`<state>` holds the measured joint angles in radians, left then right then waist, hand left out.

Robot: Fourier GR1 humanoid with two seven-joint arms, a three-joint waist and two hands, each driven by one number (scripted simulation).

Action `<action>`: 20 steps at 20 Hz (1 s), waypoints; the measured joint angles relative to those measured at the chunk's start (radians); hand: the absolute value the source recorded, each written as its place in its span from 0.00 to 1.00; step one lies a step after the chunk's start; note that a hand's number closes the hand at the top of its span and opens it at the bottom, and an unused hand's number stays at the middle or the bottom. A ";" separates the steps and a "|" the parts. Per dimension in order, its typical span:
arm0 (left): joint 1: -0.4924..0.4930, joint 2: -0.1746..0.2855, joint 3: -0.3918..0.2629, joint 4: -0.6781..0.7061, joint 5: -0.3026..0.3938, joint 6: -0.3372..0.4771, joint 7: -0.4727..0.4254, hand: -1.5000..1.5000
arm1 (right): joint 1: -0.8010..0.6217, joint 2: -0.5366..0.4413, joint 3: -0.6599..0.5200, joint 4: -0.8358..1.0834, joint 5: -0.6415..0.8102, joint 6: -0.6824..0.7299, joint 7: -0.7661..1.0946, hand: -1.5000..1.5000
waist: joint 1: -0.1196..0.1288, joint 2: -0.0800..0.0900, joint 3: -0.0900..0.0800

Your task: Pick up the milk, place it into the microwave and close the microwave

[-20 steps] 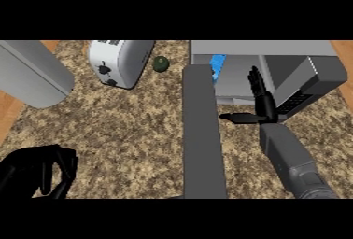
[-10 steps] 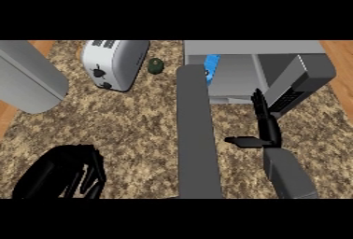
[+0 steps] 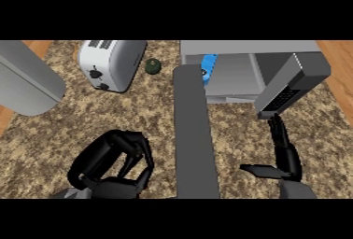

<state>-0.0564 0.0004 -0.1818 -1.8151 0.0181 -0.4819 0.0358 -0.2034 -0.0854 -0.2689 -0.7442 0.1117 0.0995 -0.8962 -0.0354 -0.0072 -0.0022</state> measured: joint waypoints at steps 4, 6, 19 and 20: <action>-0.050 0.000 -0.105 0.127 -0.078 0.053 -0.058 1.00 | 0.138 -0.006 0.027 -0.167 -0.019 0.045 0.024 0.00 | -0.001 0.002 0.000; -0.087 0.000 -0.127 0.208 -0.111 0.062 -0.095 1.00 | 0.203 -0.024 0.033 -0.249 -0.031 0.075 0.033 0.00 | -0.003 0.003 0.000; -0.315 0.004 -0.440 0.765 -0.086 0.521 -0.441 1.00 | 0.468 -0.068 0.094 -0.680 -0.108 0.218 0.098 0.00 | -0.029 0.012 -0.001; -0.322 0.004 -0.467 0.793 -0.060 0.556 -0.467 1.00 | 0.486 -0.067 0.101 -0.713 -0.119 0.228 0.108 0.00 | -0.033 0.013 -0.002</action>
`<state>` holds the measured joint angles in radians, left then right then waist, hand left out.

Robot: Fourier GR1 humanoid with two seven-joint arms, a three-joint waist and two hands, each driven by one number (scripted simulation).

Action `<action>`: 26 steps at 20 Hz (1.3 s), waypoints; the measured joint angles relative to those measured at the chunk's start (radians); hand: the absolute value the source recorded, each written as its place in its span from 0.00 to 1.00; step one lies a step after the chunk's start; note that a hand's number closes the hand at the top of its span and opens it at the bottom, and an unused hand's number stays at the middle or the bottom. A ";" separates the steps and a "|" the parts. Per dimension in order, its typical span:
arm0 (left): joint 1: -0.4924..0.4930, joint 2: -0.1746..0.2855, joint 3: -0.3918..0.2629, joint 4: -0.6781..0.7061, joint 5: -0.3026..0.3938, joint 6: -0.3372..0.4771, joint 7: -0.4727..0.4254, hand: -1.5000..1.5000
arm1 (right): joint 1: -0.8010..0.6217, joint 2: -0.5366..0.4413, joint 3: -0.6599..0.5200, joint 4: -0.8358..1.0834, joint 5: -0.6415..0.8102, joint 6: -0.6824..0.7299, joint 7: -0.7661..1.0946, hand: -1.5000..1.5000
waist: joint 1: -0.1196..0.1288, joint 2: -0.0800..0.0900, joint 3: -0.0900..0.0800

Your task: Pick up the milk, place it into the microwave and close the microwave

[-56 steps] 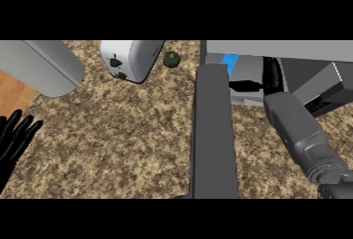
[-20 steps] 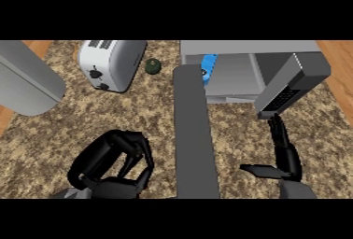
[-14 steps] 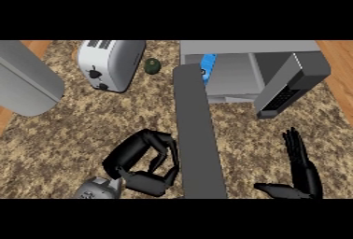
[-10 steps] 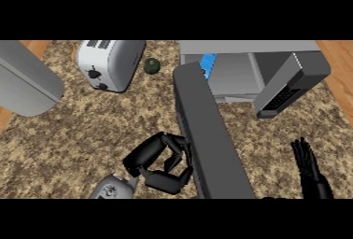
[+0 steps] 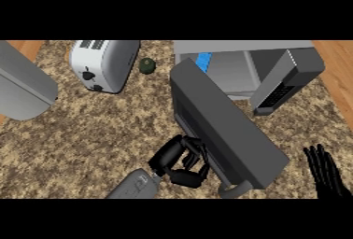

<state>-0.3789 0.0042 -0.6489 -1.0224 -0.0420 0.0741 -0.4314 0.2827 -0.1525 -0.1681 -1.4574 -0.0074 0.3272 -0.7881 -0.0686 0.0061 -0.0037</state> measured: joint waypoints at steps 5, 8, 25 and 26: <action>-0.084 0.001 -0.105 0.103 0.144 0.126 -0.055 1.00 | 0.033 -0.020 0.018 -0.131 -0.059 0.049 0.064 0.00 | -0.026 0.006 -0.001; -0.124 0.002 -0.169 0.135 0.225 0.163 -0.049 1.00 | 0.046 -0.029 0.027 -0.212 -0.092 0.071 0.111 0.00 | -0.041 0.008 -0.001; -0.263 -0.001 -0.269 0.100 0.590 0.450 -0.100 1.00 | 0.030 -0.137 0.025 -0.412 -0.194 0.170 0.259 0.00 | -0.133 0.030 -0.004; -0.272 -0.001 -0.269 0.102 0.606 0.471 -0.099 1.00 | 0.025 -0.144 0.019 -0.419 -0.197 0.170 0.266 0.00 | -0.138 0.030 -0.004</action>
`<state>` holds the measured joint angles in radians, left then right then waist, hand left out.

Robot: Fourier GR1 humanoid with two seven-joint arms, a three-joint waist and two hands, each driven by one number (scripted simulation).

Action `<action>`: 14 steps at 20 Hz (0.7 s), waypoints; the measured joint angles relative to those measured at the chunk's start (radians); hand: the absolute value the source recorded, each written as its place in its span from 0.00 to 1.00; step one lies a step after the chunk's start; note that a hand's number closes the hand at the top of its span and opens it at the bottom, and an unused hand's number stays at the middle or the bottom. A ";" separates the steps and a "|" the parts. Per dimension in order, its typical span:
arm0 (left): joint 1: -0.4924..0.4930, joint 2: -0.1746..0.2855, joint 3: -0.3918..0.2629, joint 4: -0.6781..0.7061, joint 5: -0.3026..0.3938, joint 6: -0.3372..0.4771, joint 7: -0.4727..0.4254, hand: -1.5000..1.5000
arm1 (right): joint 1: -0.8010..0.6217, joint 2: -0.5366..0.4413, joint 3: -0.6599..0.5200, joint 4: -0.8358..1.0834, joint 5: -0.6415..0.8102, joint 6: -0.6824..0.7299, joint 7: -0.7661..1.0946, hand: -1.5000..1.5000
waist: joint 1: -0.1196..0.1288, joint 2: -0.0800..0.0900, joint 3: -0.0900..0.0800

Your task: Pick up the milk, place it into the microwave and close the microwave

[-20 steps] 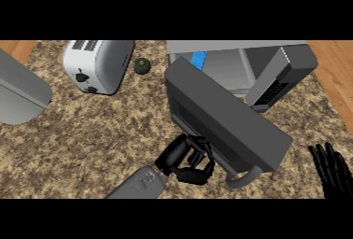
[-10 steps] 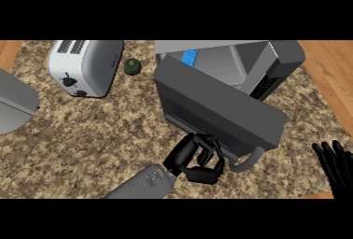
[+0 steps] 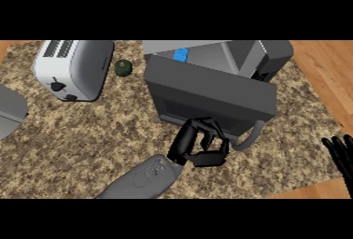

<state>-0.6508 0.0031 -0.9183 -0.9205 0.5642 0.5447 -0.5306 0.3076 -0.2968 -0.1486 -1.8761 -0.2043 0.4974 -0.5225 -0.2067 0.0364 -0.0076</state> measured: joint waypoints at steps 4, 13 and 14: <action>-0.052 -0.002 0.011 0.018 0.065 0.063 0.016 0.00 | -0.024 -0.024 -0.027 -0.014 -0.030 0.004 0.019 0.00 | -0.022 0.007 0.001; -0.149 -0.003 0.044 0.064 0.192 0.155 0.050 0.00 | -0.141 -0.150 -0.157 -0.078 0.086 -0.070 0.020 1.00 | -0.066 0.020 -0.001; -0.158 -0.003 0.054 0.066 0.207 0.161 0.045 0.00 | -0.149 -0.159 -0.166 -0.082 0.097 -0.077 0.019 1.00 | -0.069 0.022 -0.001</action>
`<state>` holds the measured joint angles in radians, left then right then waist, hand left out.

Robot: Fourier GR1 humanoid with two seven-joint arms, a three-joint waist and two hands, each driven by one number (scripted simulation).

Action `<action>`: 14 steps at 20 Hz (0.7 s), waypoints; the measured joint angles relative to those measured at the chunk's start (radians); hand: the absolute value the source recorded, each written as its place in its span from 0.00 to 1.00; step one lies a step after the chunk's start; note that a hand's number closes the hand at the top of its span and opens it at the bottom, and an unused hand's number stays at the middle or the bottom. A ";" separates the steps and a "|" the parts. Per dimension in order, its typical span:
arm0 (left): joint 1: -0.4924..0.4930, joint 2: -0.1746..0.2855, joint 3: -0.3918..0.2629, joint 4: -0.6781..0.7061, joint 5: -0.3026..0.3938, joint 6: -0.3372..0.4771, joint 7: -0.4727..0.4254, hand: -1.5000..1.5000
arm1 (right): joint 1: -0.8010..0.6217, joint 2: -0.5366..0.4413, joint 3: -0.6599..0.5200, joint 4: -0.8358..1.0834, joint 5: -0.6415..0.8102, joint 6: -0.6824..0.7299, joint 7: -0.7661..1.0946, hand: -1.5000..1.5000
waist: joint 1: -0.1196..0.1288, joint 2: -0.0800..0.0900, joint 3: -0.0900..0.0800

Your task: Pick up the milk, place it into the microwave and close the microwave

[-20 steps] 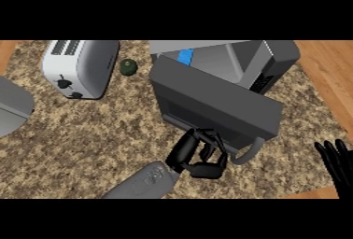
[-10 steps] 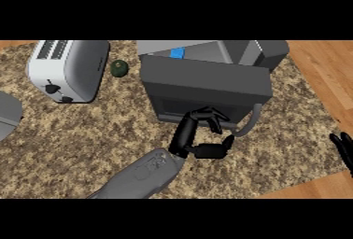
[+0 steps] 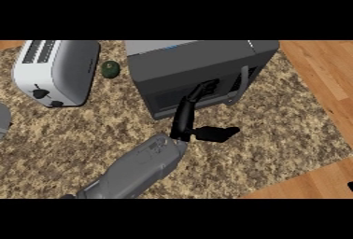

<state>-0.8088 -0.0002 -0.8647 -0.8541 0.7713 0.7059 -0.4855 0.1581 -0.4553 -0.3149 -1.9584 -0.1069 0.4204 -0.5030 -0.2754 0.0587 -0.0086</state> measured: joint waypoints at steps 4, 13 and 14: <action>-0.004 0.000 0.004 -0.010 0.047 0.028 -0.027 0.00 | -0.041 -0.033 -0.023 -0.002 0.037 -0.021 0.002 1.00 | -0.003 0.009 0.001; -0.017 0.000 -0.007 -0.011 0.122 0.056 -0.082 0.00 | -0.113 -0.070 -0.038 0.012 0.061 -0.039 0.018 1.00 | -0.009 0.021 0.004; -0.020 0.000 -0.008 -0.010 0.130 0.057 -0.086 0.00 | -0.121 -0.074 -0.040 0.018 0.064 -0.040 0.020 1.00 | -0.008 0.023 0.004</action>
<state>-0.8287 -0.0004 -0.8731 -0.8643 0.9010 0.7625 -0.5715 0.0373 -0.5296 -0.3549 -1.9406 -0.0433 0.3801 -0.4828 -0.2837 0.0816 -0.0043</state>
